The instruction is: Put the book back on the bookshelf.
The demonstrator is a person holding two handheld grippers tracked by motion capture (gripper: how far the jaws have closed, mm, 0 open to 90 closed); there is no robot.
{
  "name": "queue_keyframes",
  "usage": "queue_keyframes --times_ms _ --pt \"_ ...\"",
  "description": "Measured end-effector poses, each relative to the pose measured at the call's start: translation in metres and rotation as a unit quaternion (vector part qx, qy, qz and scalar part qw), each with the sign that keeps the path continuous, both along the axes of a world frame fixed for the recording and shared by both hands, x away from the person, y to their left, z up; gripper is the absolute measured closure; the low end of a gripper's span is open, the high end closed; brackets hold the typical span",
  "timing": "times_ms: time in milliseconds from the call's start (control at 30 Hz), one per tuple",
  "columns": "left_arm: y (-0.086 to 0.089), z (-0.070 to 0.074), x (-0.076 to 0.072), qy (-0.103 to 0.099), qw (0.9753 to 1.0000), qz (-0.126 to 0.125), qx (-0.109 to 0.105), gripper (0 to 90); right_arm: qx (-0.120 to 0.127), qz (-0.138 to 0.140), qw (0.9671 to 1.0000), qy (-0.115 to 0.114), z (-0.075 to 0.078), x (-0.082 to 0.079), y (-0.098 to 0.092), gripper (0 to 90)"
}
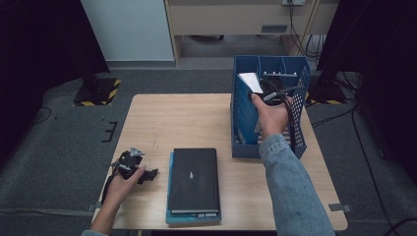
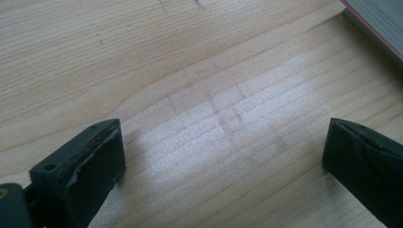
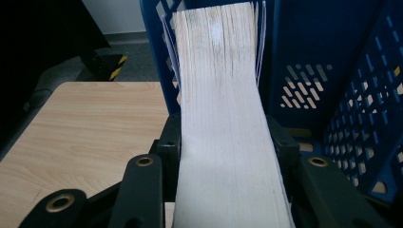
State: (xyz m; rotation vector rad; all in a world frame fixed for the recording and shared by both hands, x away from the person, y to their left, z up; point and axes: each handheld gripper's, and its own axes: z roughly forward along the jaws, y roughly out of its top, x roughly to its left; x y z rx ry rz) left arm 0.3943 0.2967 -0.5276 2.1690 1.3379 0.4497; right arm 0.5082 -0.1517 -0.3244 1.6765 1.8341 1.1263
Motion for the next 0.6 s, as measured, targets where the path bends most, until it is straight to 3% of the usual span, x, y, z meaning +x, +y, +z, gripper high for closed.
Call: queue_keyframes --times_ms 300,600 --pt "0.000 0.000 0.000 -0.001 1.0000 -0.002 -0.001 0.0 -0.001 -0.005 0.9999 -0.009 0.009 0.010 0.002 59.8" --pt "0.000 0.000 0.000 -0.001 1.0000 -0.002 -0.001 0.0 0.005 -0.019 0.9995 -0.024 0.006 0.016 0.006 59.8"
